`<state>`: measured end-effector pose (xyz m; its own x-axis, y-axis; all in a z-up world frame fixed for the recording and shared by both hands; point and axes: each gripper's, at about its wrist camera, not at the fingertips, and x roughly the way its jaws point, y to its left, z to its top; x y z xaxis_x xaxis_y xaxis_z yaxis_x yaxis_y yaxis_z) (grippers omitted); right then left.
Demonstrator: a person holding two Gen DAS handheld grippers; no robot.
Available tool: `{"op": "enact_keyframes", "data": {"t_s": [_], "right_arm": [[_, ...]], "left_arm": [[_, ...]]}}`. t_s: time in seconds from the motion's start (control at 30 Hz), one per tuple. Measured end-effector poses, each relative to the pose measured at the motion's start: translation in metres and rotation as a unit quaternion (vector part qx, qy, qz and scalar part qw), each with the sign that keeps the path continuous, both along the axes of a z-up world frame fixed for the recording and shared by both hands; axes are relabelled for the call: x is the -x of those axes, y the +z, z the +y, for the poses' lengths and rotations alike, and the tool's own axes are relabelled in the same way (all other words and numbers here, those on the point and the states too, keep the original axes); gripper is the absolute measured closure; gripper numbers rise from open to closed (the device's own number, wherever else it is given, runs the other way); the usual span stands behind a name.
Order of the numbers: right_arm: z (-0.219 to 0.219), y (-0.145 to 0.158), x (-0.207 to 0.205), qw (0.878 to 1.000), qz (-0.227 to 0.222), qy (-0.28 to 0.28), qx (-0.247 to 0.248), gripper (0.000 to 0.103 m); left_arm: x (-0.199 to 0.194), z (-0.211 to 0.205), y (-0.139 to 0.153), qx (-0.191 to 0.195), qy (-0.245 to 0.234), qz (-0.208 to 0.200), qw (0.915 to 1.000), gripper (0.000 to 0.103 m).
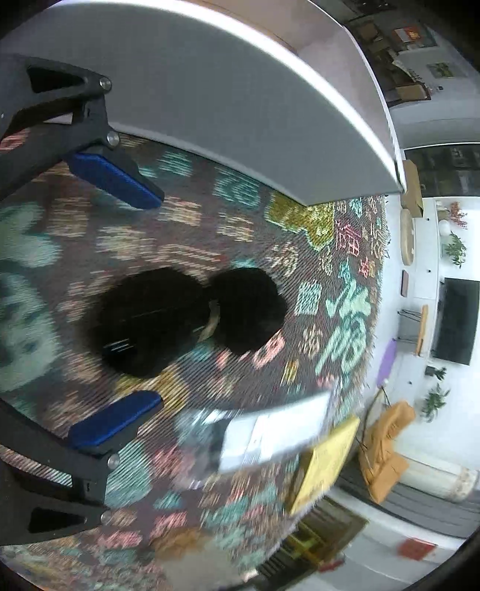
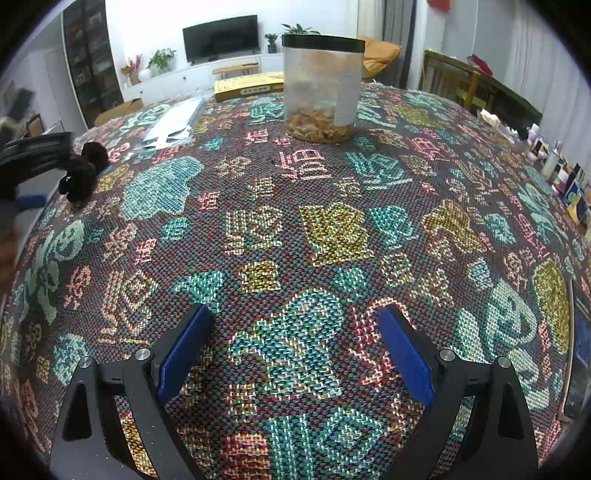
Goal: Organize soft objects
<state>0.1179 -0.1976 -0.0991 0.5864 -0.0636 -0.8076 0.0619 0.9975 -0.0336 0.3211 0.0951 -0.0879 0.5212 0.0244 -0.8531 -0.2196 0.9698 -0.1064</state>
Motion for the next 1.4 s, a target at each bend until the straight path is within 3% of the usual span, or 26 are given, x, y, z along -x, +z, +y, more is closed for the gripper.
{"op": "enact_keyframes", "data": {"t_s": [0.03,0.13,0.17,0.3,0.37,0.5,0.53,0.57,0.63,0.7,0.8,0.9,0.97,1.03,1.17,1.33,1.4], "right_arm": [[0.000,0.000,0.000,1.000,0.000,0.000,0.000,0.009],[0.000,0.000,0.000,1.000,0.000,0.000,-0.002,0.008],[0.000,0.000,0.000,1.000,0.000,0.001,-0.002,0.008],[-0.001,0.000,0.000,1.000,0.000,0.001,-0.002,0.008],[-0.002,0.000,0.000,1.000,-0.001,-0.001,-0.005,0.009],[-0.016,0.002,0.003,0.999,-0.015,-0.029,-0.031,0.009],[-0.021,0.003,0.004,0.998,-0.020,-0.034,-0.046,0.009],[-0.022,0.003,0.005,0.998,-0.023,-0.037,-0.051,0.009],[-0.023,0.003,0.006,0.997,-0.024,-0.041,-0.053,0.009],[-0.020,0.003,0.005,0.998,-0.022,-0.041,-0.049,0.009],[-0.016,0.004,0.005,0.998,-0.017,-0.039,-0.041,0.008],[-0.012,0.004,0.006,0.999,-0.014,-0.038,-0.035,0.008],[-0.008,0.004,0.007,0.999,-0.012,-0.037,-0.029,0.008],[-0.004,0.003,0.008,0.999,-0.009,-0.037,-0.024,0.008],[-0.008,0.002,0.007,0.999,-0.007,-0.035,-0.023,0.008],[-0.008,0.002,0.005,0.999,-0.007,-0.034,-0.024,0.008],[-0.008,0.002,0.004,0.999,-0.006,-0.034,-0.022,0.008]], "left_arm": [[-0.008,0.000,-0.005,-0.010,-0.002,0.006,0.9999,0.009],[-0.012,-0.006,-0.009,-0.039,-0.024,-0.006,0.9989,0.052],[-0.010,-0.009,-0.007,-0.030,-0.039,-0.009,0.9988,0.071],[0.022,-0.048,0.011,0.005,-0.106,-0.024,0.9940,0.071],[0.042,-0.087,0.015,0.020,-0.175,-0.019,0.9842,0.071],[0.066,-0.174,0.020,0.079,-0.320,0.005,0.9441,0.069],[0.066,-0.193,0.026,0.080,-0.342,0.008,0.9364,0.068],[0.063,-0.205,0.032,0.079,-0.347,0.006,0.9345,0.062],[0.049,-0.207,0.042,0.094,-0.324,-0.004,0.9414,0.046],[0.037,-0.186,0.049,0.110,-0.279,-0.015,0.9539,0.017],[0.017,-0.133,0.052,0.116,-0.211,-0.033,0.9699,0.015],[-0.015,-0.084,0.051,0.090,-0.139,-0.030,0.9857,0.015],[-0.040,-0.060,0.048,0.082,-0.093,-0.027,0.9920,0.015],[-0.065,-0.052,0.039,0.076,-0.078,-0.005,0.9941,0.015],[-0.107,-0.077,0.019,0.056,-0.125,0.036,0.9899,0.015],[-0.138,-0.105,-0.002,-0.013,-0.138,0.057,0.9887,0.015],[-0.143,-0.101,-0.009,-0.015,-0.130,0.058,0.9898,0.003]]}}
